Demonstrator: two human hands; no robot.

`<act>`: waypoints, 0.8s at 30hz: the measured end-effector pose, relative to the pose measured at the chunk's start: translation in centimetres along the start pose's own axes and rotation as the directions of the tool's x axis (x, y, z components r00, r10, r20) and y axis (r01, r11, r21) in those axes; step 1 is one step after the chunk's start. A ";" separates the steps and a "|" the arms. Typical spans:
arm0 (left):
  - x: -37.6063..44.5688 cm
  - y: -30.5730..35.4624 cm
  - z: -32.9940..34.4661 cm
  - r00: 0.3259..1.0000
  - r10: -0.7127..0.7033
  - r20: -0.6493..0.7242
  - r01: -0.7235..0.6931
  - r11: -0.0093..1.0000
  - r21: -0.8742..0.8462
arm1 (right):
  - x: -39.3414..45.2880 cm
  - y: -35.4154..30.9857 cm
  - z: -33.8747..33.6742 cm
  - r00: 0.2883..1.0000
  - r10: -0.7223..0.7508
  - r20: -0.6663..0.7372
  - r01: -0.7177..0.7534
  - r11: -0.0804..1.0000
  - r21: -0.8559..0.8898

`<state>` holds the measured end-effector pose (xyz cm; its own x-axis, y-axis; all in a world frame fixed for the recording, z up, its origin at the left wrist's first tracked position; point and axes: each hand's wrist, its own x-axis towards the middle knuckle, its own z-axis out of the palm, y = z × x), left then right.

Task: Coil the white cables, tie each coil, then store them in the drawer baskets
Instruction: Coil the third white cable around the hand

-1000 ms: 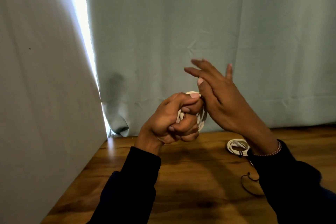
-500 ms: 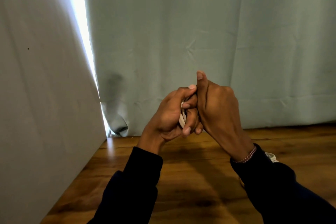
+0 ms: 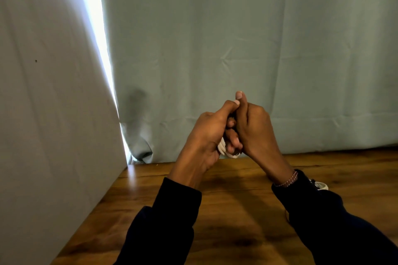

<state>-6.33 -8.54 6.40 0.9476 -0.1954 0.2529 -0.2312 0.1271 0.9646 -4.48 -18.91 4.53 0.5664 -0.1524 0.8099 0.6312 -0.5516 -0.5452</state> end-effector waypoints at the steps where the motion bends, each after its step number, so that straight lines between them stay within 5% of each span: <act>1: 0.1 0.1 -0.2 1.000 0.007 -0.024 -0.006 1.000 0.029 | 0.0 0.1 0.1 1.000 -0.001 -0.005 0.001 1.000 -0.001; 11: 0.4 -0.2 -0.7 0.987 0.159 -0.008 -0.155 0.972 0.177 | 0.4 0.5 -0.8 0.987 -0.032 -0.158 -0.006 0.972 -0.235; 15: 0.3 -0.2 -1.0 0.980 0.170 0.100 -0.182 0.975 0.124 | 0.2 0.4 -0.4 0.978 -0.039 -0.203 -0.025 0.953 -0.302; 24: 0.3 -0.8 0.1 0.980 0.172 0.102 -0.157 0.977 -0.142 | -0.1 -1.0 -1.3 0.985 -0.033 -0.169 -0.012 0.966 -0.259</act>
<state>-5.89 -8.83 5.73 0.8661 -0.2691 0.4212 -0.3431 0.2927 0.8925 -5.81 -19.37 5.29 0.4477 -0.2707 0.8522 0.4654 -0.7433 -0.4806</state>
